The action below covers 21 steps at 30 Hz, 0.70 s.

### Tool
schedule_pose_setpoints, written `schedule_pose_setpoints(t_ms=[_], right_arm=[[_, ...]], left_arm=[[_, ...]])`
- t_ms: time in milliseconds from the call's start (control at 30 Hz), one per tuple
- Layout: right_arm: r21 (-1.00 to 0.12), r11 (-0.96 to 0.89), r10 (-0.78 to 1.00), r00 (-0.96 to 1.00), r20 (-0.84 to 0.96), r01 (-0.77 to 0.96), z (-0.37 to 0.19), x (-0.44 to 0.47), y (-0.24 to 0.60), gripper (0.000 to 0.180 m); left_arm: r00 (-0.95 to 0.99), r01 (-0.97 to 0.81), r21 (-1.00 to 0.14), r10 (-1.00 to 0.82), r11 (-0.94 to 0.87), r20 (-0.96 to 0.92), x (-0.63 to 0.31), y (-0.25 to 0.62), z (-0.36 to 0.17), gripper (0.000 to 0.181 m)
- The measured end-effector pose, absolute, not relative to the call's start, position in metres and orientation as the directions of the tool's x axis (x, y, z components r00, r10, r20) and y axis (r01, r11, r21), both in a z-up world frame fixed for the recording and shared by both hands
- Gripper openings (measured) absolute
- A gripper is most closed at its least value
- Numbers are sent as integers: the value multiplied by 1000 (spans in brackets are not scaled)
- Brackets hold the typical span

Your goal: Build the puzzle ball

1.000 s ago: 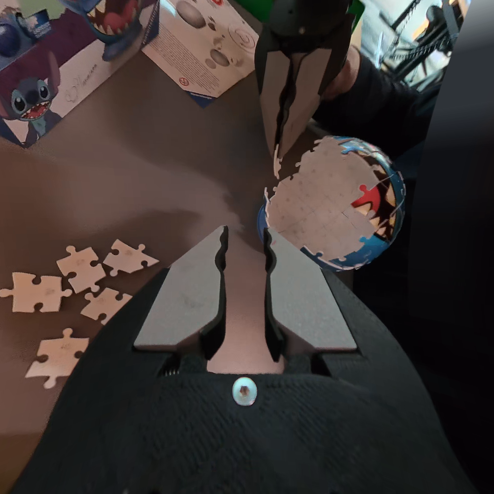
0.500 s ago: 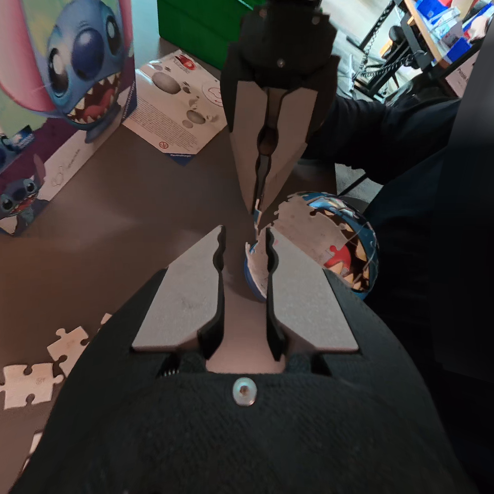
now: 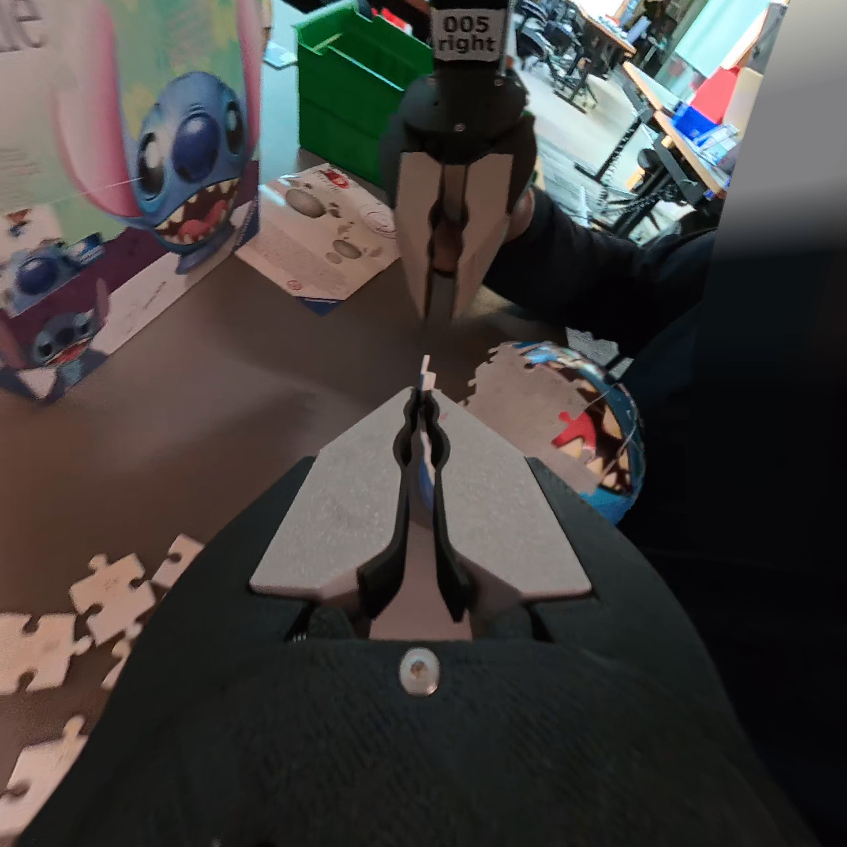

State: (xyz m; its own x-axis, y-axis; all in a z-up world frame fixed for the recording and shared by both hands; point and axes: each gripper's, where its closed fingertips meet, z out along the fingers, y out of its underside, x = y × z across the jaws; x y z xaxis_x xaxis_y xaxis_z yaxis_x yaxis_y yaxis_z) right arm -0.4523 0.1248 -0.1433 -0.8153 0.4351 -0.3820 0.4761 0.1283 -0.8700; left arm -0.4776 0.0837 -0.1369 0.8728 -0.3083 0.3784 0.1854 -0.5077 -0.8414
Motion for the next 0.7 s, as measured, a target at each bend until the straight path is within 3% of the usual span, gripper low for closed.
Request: schedule_pose_setpoints(t_ms=[367,600,700], right_arm=[[-844,141,330,-828,-453,518,-175,-399,144,25],[-750,163,472,-718,-511,641,-208,-430,146,16],[-727,158,416,-713,-564,668,-207,-431,139,18]], left_arm=[[886,242,-784,-199,-571,418,-497,57,-185,0],[869,265,-769,-202,-582,452,-492,56,-191,0],[873,259,-767,-198,-587,446,-492,55,-194,0]])
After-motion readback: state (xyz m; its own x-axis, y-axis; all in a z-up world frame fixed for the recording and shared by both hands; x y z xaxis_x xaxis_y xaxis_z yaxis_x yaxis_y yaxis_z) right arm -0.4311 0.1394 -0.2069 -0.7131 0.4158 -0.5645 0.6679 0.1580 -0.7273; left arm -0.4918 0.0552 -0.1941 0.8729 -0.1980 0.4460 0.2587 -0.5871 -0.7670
